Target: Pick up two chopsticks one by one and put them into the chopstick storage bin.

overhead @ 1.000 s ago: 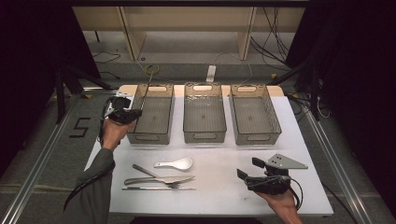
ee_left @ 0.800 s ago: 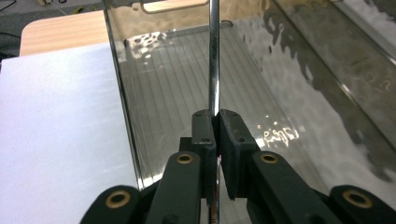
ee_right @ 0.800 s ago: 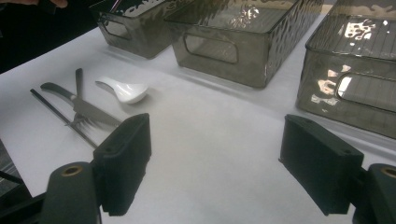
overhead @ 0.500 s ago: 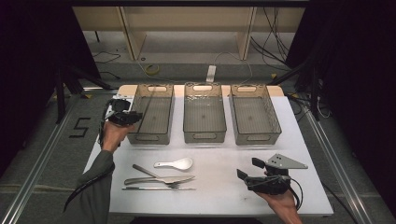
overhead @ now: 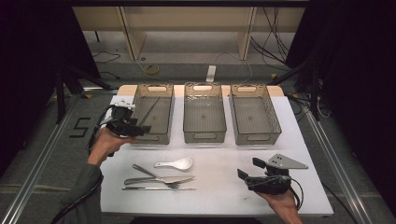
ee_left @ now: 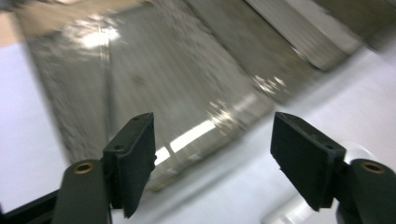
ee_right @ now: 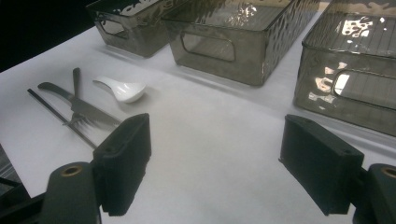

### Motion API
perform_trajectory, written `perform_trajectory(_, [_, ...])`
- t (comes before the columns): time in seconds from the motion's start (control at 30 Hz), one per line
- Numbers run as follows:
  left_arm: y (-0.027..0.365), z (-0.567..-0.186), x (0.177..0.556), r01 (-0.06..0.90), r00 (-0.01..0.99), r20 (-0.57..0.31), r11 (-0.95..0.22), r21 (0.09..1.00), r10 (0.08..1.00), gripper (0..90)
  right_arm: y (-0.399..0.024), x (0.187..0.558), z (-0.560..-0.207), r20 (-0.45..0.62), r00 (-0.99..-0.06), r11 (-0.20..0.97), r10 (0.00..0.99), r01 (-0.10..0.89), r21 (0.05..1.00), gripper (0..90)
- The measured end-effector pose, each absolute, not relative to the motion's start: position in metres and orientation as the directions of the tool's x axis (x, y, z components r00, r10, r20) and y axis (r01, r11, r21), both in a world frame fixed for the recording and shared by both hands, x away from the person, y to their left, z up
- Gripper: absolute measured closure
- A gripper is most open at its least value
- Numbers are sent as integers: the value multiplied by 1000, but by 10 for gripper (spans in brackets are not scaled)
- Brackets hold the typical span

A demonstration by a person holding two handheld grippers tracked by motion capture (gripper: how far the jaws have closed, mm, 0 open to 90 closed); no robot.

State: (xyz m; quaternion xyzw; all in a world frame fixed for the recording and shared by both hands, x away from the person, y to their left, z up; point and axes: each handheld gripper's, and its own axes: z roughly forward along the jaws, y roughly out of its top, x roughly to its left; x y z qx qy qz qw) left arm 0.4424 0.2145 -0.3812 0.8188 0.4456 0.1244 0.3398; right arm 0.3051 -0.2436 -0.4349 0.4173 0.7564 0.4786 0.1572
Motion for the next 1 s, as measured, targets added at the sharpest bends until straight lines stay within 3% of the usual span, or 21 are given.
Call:
perform_trajectory(0.33, [192,-379,399,584,706,-62,-531,615,705,256,-242,305,-435,152,-611,206,777,475,855,253])
perform_trajectory(0.5, [183,-388,385,576,734,-49,-583,573,677,218,-241,305,-434,153,-610,207,777,478,854,253])
perform_trajectory(1.0, [166,-407,351,533,801,-31,-689,491,598,224,-241,304,-434,147,-613,212,776,473,855,254])
